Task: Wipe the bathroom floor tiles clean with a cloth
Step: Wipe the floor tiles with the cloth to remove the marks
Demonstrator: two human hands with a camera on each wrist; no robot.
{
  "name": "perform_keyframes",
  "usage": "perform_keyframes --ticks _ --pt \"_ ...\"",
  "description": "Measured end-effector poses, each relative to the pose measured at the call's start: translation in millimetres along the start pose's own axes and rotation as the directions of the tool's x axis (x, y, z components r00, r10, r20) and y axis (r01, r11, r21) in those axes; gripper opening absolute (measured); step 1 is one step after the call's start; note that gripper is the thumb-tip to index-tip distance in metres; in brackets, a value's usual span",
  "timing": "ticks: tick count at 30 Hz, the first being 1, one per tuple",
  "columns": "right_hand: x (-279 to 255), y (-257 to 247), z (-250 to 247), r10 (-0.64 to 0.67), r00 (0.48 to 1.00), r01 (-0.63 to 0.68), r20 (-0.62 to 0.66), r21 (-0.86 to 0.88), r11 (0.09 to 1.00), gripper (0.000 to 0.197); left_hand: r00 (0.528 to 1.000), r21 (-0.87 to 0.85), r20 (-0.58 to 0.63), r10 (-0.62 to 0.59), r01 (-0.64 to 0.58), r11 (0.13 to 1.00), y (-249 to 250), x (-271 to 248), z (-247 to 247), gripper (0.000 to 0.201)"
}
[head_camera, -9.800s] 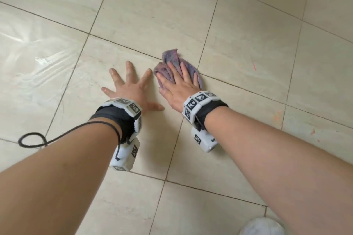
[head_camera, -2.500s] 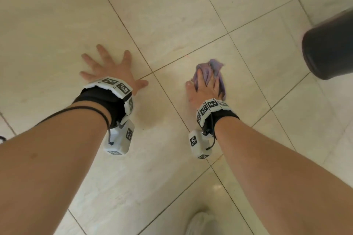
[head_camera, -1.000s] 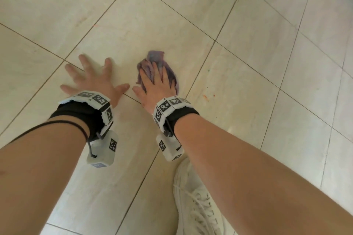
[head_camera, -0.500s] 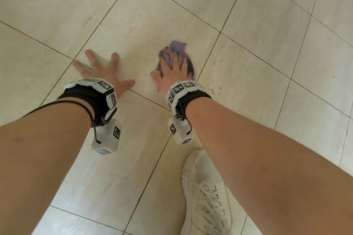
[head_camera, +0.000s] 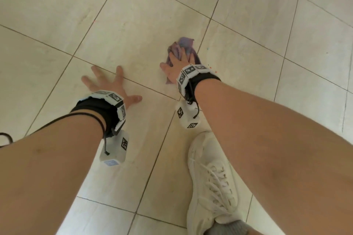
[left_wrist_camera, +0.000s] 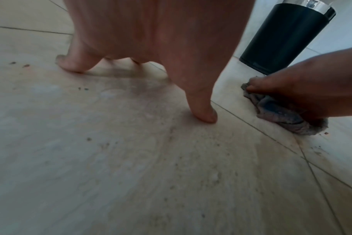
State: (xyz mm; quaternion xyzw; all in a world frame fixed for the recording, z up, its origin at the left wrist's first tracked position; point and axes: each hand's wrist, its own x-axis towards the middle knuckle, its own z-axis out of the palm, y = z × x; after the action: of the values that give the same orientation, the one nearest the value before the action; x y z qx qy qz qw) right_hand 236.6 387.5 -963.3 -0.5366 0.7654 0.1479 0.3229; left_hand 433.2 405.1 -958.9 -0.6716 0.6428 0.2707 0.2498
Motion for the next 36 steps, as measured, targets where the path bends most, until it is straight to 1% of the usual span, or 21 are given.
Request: perform_keyframes --ticks 3,7,10,13,16,18,22,25,28,31,33,35,36 --pt "-16.3 -19.1 30.2 -0.059 0.998 0.062 0.03 -0.08 0.995 0.081 1.0 0.018 -0.02 0.017 -0.017 1.0 -3.8 1.0 0.8 0.113" --pt "-50.2 -30.0 45.7 -0.111 0.992 0.115 0.053 -0.07 0.991 0.078 0.999 0.037 -0.019 0.036 -0.036 0.999 -7.6 1.6 0.1 0.109" --pt "-65.2 -37.4 55.8 -0.136 0.988 0.145 0.079 -0.113 0.983 0.079 0.996 0.035 -0.035 0.077 -0.076 0.997 -17.0 1.0 5.5 0.102" --pt "-79.7 -43.6 69.1 -0.149 0.977 0.173 0.15 -0.161 0.972 0.08 0.991 0.002 -0.082 0.101 -0.101 0.995 -28.9 1.5 13.5 0.097" --pt "-103.0 -47.6 83.3 -0.147 0.967 0.175 0.207 -0.125 0.977 0.077 0.989 0.034 -0.091 0.117 -0.115 0.993 -35.6 1.7 21.5 0.093" --pt "-112.7 -46.2 90.8 -0.148 0.972 0.171 0.184 -0.112 0.979 0.076 0.988 0.037 -0.107 0.112 -0.108 0.993 -37.5 3.1 23.9 0.091" --pt "-113.5 -38.9 96.9 -0.208 0.972 0.221 0.112 -0.127 0.967 0.075 0.991 0.04 -0.097 0.094 -0.09 0.995 -36.9 1.2 25.1 0.089" --pt "-113.8 -35.8 94.7 -0.235 0.964 0.248 0.124 -0.1 0.964 0.073 0.984 0.02 -0.137 0.112 -0.111 0.994 -35.8 -4.2 20.8 0.087" --pt "-111.5 -30.8 93.1 -0.274 0.953 0.288 0.128 -0.102 0.952 0.071 0.988 -0.029 -0.143 0.061 -0.065 0.997 -33.7 -12.5 22.6 0.082" --pt "-106.4 -13.8 92.6 -0.353 0.928 0.369 0.119 -0.157 0.916 0.068 0.987 -0.068 -0.159 0.016 -0.027 0.997 -28.2 -28.1 36.2 0.074" --pt "-98.4 -0.2 86.2 -0.411 0.907 0.422 0.097 -0.207 0.883 0.065 0.986 -0.079 -0.169 0.009 -0.023 0.997 -30.4 -40.3 47.4 0.073" --pt "-87.2 14.9 74.1 -0.418 0.907 0.418 0.054 -0.233 0.878 0.062 0.986 -0.087 -0.164 -0.003 -0.011 0.996 -30.8 -54.5 59.7 0.073" --pt "-81.4 22.3 66.6 -0.391 0.92 0.388 0.037 -0.236 0.891 0.061 0.988 -0.086 -0.156 -0.01 -0.004 0.996 -26.2 -62.9 66.1 0.073"
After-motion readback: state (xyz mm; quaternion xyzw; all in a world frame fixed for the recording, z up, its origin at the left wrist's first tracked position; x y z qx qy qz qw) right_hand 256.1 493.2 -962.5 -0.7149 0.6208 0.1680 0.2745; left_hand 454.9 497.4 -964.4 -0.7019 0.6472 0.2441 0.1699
